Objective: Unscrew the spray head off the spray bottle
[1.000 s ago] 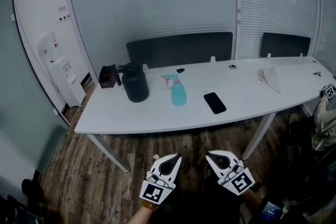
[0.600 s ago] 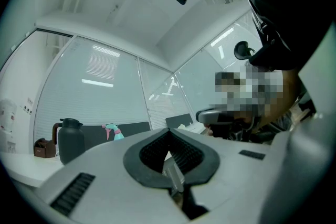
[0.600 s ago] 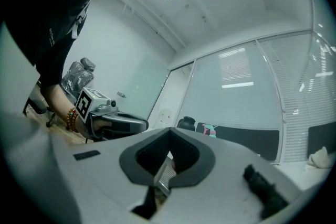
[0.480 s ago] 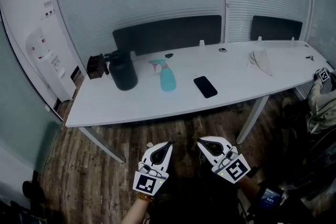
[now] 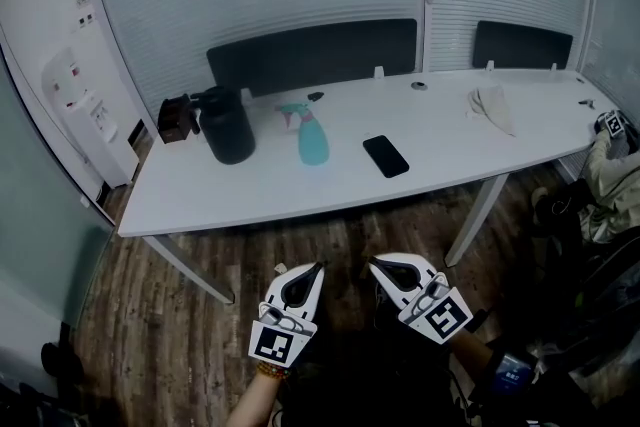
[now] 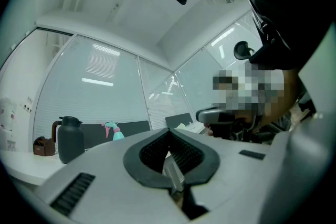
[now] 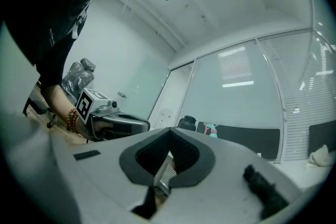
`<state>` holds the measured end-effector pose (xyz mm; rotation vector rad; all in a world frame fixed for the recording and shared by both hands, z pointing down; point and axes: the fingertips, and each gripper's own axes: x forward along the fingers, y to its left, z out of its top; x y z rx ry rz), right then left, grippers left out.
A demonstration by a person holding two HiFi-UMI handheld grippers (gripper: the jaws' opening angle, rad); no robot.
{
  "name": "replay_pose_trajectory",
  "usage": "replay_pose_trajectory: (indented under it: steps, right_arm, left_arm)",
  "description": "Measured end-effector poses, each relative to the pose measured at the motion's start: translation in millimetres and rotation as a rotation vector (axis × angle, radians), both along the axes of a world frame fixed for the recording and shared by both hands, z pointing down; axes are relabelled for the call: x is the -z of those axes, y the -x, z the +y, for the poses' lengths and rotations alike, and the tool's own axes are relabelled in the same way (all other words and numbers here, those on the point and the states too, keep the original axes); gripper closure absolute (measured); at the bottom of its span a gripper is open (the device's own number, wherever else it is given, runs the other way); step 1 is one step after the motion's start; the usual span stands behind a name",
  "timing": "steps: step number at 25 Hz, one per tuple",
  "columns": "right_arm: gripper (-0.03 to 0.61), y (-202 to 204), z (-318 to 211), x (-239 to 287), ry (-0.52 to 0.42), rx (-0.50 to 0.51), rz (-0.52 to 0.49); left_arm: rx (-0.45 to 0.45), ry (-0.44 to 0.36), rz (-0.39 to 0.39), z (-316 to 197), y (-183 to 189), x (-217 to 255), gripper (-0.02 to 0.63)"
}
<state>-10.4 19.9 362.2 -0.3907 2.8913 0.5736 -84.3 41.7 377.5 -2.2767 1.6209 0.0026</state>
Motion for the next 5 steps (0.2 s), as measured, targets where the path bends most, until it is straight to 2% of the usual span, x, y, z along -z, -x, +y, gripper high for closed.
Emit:
replay_pose_trajectory:
  steps: [5]
  right_arm:
    - [0.578, -0.8, 2.1, -1.6, -0.008, 0.002, 0.004]
  left_arm:
    - [0.001, 0.008, 0.0, 1.9, -1.6, -3.9, 0.609]
